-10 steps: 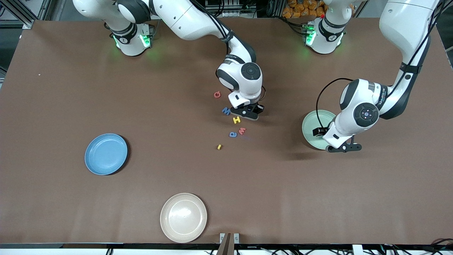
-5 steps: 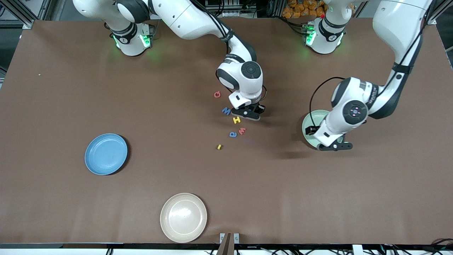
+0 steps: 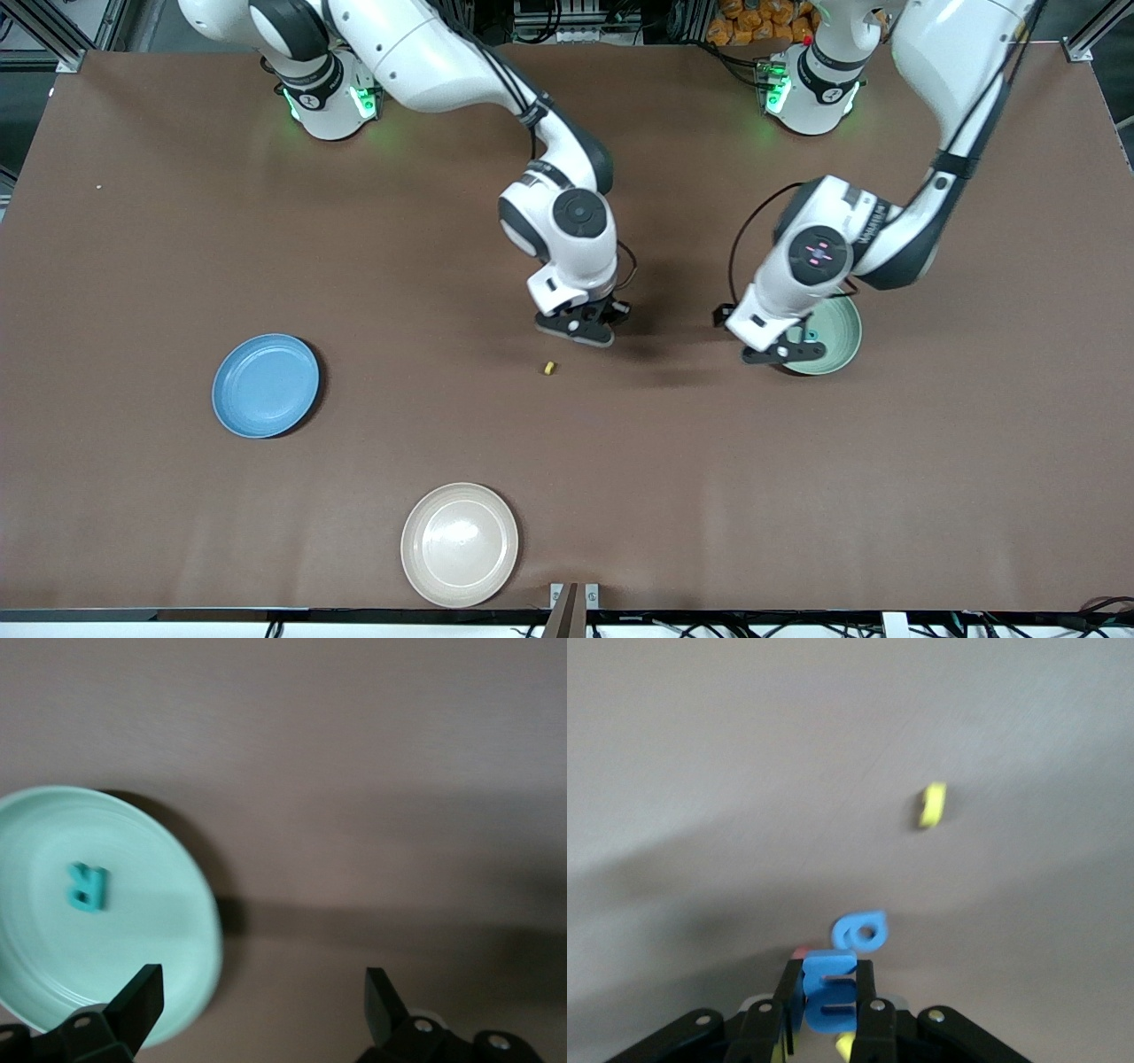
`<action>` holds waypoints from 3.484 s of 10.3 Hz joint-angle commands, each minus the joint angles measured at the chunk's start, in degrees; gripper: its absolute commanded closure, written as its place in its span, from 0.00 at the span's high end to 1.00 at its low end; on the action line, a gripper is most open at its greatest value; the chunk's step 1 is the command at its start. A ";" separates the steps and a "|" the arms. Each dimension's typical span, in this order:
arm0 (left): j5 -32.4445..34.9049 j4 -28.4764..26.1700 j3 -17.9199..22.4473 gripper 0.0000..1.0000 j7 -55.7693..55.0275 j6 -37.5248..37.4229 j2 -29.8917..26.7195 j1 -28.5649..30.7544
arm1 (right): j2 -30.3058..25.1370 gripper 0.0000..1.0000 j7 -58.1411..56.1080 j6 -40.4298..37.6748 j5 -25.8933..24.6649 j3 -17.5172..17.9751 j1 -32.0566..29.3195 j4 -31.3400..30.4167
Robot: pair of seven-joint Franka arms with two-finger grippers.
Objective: Sort upper and lower case letters into plates
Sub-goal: 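Carry the E toward the blue plate while the left gripper reaches the H, then release the E on the blue plate while the left gripper grasps the H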
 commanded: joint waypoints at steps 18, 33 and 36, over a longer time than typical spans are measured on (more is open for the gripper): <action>-1.41 16.09 8.08 0.90 -27.42 5.57 17.39 -29.15 | -17.03 0.00 -48.61 -11.18 -6.07 3.28 -37.04 -20.53; -0.96 15.73 9.57 0.00 -28.66 6.46 18.02 -30.12 | -16.07 1.00 -69.72 -8.80 -5.46 3.28 -47.51 -21.24; -0.88 14.42 8.96 0.00 -27.61 2.61 11.27 -25.65 | -16.07 1.00 -64.65 -8.89 -5.37 3.46 -45.41 -21.15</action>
